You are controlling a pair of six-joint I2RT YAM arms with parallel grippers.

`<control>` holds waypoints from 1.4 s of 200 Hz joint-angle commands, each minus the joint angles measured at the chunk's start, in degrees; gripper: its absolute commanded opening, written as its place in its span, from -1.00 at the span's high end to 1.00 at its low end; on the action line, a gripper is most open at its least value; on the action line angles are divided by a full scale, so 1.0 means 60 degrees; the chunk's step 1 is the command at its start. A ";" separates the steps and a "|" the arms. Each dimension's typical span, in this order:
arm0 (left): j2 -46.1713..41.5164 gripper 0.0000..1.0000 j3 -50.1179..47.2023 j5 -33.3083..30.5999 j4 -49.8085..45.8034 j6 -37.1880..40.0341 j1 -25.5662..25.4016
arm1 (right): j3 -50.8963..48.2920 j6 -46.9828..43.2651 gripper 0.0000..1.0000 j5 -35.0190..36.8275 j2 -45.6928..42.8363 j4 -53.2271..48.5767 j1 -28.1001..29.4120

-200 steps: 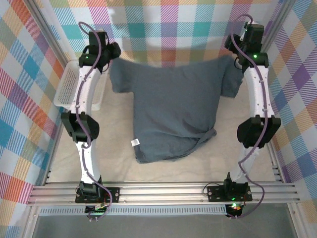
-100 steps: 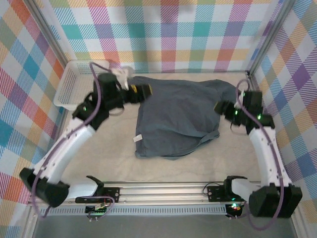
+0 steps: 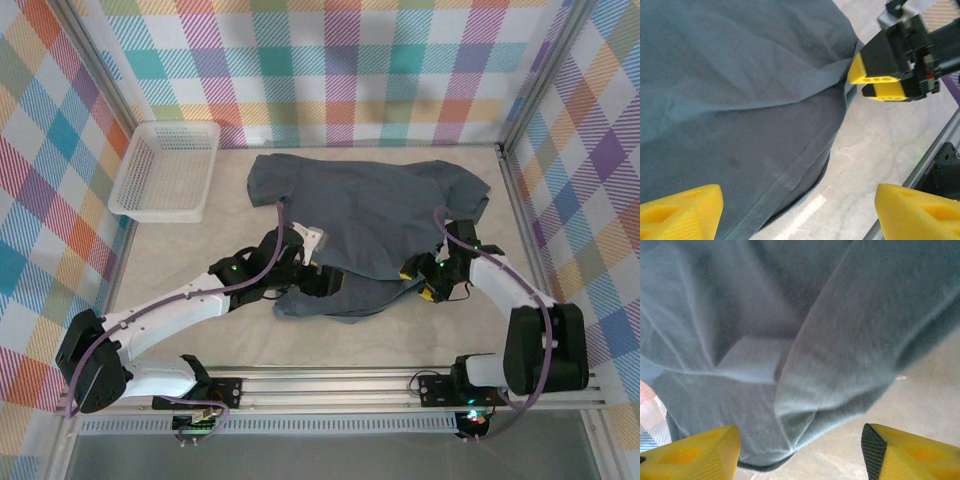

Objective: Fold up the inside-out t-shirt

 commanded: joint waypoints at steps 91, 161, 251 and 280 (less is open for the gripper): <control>0.0948 -0.55 -0.0110 0.0004 0.1193 0.0457 -0.0422 | 0.1158 0.1266 1.00 -0.0251 -0.2368 -0.0193 0.0765; 0.4897 -0.82 0.2016 -0.1956 0.2367 0.1213 -0.1246 | 0.1961 0.2684 1.00 0.0012 -0.3292 -0.0049 0.1014; 0.2619 1.00 0.2481 -0.0549 0.0260 0.0714 0.1039 | 0.2686 -0.0182 0.67 0.1602 -0.3178 -0.1110 0.1048; 0.2275 1.00 0.2781 -0.0156 -0.0451 0.0237 0.1069 | 0.1209 -0.1590 -0.01 0.1269 -0.4225 0.1461 0.2379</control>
